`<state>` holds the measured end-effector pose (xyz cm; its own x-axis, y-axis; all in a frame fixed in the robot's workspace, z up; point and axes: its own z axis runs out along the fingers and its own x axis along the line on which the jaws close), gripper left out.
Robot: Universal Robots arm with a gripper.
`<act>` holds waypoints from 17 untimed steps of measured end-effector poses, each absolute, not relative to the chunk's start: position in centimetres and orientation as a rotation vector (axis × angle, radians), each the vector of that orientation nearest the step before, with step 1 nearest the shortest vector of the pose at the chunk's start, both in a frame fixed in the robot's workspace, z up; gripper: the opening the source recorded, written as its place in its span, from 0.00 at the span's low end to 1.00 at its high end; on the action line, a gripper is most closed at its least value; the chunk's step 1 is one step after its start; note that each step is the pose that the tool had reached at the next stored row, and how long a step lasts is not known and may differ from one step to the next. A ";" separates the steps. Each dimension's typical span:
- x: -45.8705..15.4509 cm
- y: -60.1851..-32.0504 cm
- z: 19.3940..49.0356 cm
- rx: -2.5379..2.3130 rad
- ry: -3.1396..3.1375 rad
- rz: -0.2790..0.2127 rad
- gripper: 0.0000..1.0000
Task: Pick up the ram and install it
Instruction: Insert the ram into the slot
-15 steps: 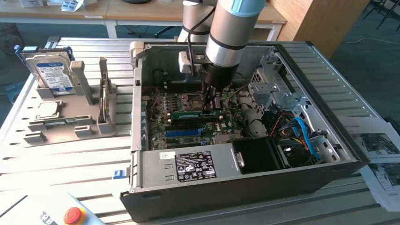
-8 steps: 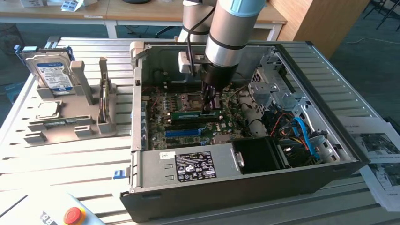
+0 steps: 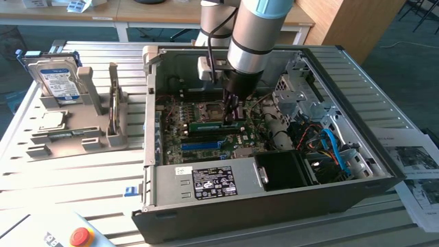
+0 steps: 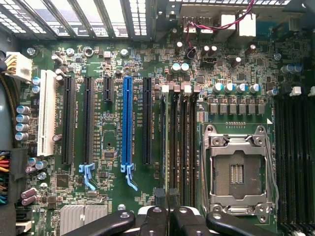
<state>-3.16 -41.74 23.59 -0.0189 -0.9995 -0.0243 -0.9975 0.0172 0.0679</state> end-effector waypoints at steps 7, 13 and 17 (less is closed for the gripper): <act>-3.3 -41.7 23.6 2.181 -2.220 -0.099 0.12; -3.3 -41.7 23.6 2.182 -2.220 -0.097 0.12; -3.3 -41.7 23.6 2.183 -2.221 -0.096 0.12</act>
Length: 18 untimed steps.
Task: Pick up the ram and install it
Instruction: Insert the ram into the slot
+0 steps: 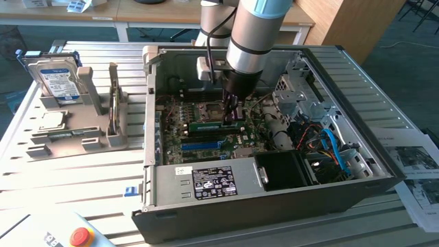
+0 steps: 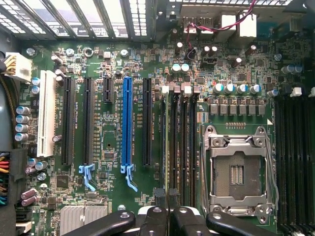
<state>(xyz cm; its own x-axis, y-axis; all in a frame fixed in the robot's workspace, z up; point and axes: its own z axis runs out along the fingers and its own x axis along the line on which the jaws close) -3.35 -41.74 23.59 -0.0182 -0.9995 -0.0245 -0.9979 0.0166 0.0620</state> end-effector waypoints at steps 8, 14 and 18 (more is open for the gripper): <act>-3.3 -41.7 23.6 2.183 -2.222 -0.094 0.12; -3.3 -41.7 23.4 2.184 -2.222 -0.093 0.12; -3.3 -41.7 23.4 2.184 -2.222 -0.093 0.12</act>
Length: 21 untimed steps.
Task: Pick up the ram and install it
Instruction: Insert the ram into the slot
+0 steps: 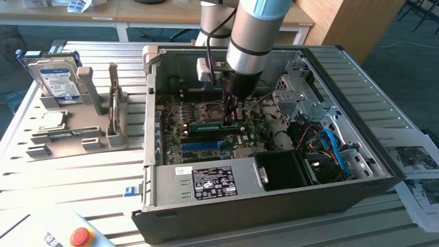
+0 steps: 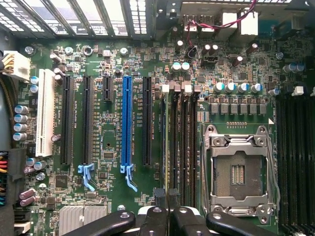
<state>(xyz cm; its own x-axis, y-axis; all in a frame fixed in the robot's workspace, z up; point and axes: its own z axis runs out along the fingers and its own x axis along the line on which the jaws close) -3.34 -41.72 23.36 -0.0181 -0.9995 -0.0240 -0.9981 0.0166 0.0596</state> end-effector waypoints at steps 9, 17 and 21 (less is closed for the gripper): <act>-3.3 -41.7 23.4 2.183 -2.221 -0.090 0.12; -3.4 -41.7 23.3 2.183 -2.221 -0.090 0.12; -3.4 -41.7 23.2 2.183 -2.221 -0.090 0.12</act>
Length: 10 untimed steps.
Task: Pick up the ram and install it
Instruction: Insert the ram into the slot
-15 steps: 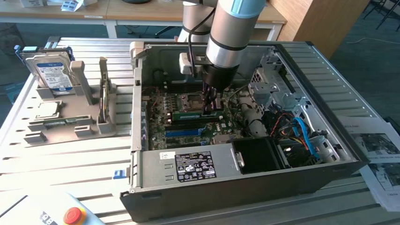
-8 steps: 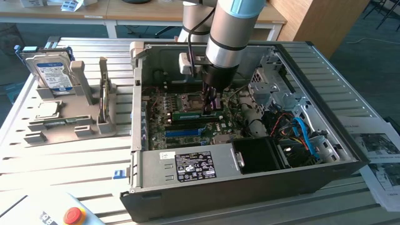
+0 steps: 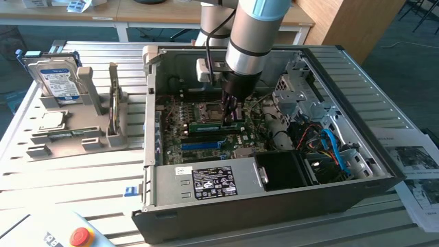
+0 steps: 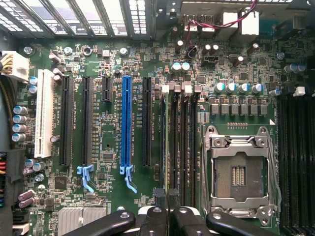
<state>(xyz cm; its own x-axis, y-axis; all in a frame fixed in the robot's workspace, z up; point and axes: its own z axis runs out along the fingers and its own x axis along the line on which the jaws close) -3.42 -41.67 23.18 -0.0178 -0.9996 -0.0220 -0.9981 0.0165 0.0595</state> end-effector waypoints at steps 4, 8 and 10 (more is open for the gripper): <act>-3.4 -41.7 23.1 2.183 -2.221 -0.090 0.12; -3.4 -41.7 23.1 2.183 -2.221 -0.090 0.12; -3.4 -41.7 23.1 2.183 -2.221 -0.090 0.12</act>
